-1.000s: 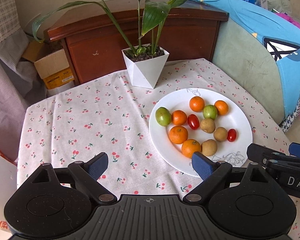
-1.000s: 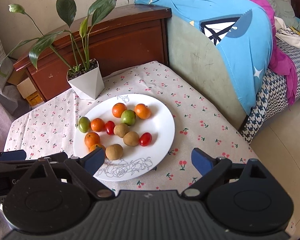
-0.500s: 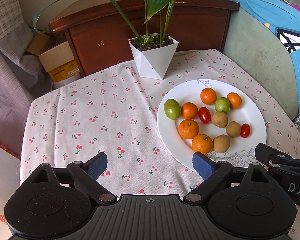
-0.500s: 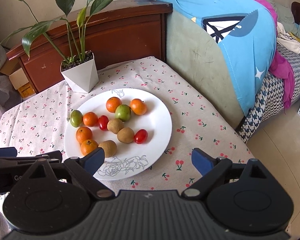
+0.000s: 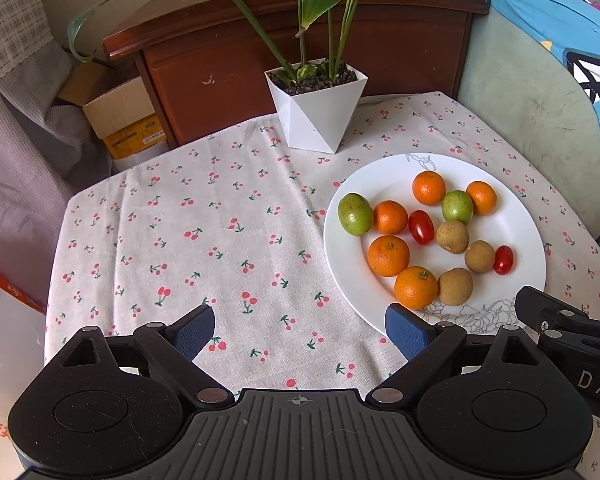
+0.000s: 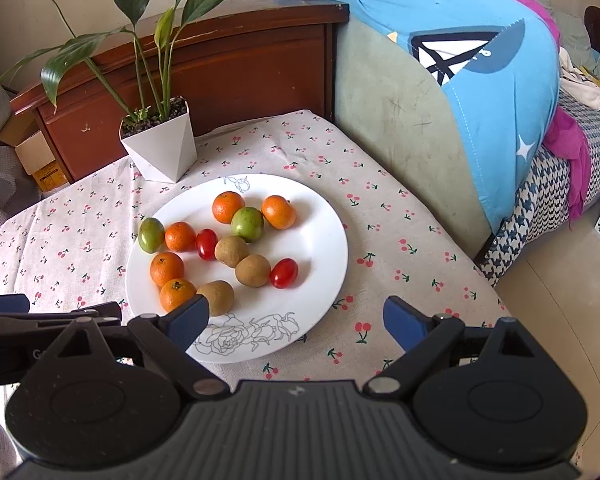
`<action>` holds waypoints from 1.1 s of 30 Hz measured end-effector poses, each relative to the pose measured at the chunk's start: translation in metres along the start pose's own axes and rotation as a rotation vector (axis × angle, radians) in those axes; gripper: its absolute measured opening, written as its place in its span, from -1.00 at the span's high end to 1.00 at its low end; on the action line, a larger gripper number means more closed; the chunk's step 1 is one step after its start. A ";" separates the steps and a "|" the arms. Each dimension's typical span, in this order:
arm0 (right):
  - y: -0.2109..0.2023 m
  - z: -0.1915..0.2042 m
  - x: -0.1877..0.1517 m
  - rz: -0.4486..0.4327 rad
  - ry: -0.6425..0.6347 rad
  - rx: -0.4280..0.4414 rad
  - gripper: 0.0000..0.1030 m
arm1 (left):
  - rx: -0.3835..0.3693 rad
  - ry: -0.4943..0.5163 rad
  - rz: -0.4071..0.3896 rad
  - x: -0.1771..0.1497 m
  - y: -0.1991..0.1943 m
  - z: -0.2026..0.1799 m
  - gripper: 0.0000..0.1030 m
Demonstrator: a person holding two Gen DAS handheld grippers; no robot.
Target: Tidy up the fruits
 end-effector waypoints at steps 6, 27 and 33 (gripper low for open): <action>0.003 0.000 -0.001 0.007 0.003 0.002 -0.82 | -0.003 0.002 0.004 0.000 0.003 -0.001 -0.82; 0.007 0.018 -0.008 0.012 -0.069 0.034 -0.83 | 0.013 -0.033 -0.016 -0.002 -0.001 0.020 -0.82; 0.007 0.032 -0.015 0.012 -0.101 0.060 -0.83 | 0.025 -0.063 -0.009 -0.010 -0.004 0.037 -0.85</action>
Point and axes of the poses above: each gripper's, at about its wrist camera, not at the fingertips, and y roughly the way its jaws point, z to its left, x to its top, the point moved 10 cm from there along y, roughly the way its jaws point, and after that the axes turned 13 degrees about x, right-handed, at the moved point
